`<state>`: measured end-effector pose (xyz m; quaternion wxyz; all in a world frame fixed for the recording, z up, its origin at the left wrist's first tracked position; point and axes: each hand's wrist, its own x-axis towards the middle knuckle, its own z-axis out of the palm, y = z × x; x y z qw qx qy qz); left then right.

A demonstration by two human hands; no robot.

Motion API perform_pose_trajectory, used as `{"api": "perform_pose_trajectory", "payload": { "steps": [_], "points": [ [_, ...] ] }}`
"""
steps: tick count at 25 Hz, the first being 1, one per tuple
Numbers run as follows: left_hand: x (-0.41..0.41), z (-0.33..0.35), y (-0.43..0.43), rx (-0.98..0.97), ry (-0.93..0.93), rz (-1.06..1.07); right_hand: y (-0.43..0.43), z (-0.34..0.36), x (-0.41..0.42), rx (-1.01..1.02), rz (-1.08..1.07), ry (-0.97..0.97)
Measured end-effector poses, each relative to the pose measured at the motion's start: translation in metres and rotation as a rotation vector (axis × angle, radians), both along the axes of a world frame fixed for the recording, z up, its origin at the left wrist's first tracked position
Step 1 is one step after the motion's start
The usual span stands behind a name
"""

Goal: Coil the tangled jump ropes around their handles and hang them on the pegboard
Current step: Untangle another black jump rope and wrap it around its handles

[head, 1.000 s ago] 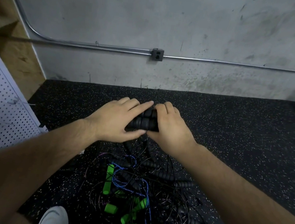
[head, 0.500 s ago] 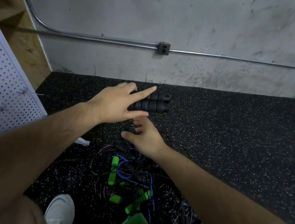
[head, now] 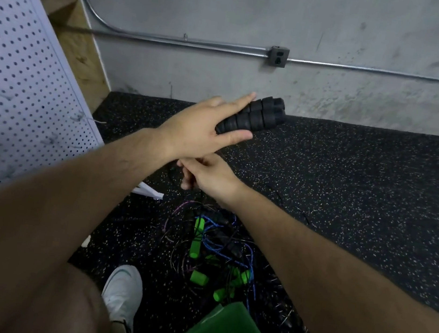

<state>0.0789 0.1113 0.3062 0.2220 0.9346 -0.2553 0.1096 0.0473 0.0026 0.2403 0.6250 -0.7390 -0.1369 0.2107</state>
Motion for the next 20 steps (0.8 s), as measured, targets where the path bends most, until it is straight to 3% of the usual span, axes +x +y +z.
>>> {"api": "perform_pose_trajectory", "payload": {
  "steps": [4,7,11,15,20],
  "points": [
    [-0.001,0.002,0.017,0.041,-0.015,0.022,-0.052,0.011,0.008,-0.107,0.126,0.040],
    [-0.002,0.007,0.022,0.291,-0.128,-0.024,-0.104,0.027,0.015,-0.250,0.149,0.044],
    [-0.005,0.006,0.010,0.568,-0.289,-0.126,-0.151,0.049,0.013,-0.193,-0.033,0.103],
    [-0.012,-0.008,-0.016,0.612,-0.435,-0.181,-0.168,0.059,0.000,-0.204,-0.181,0.081],
    [-0.014,-0.017,-0.031,0.615,-0.407,-0.124,-0.174,0.068,-0.010,-0.334,-0.293,-0.031]
  ]
}}
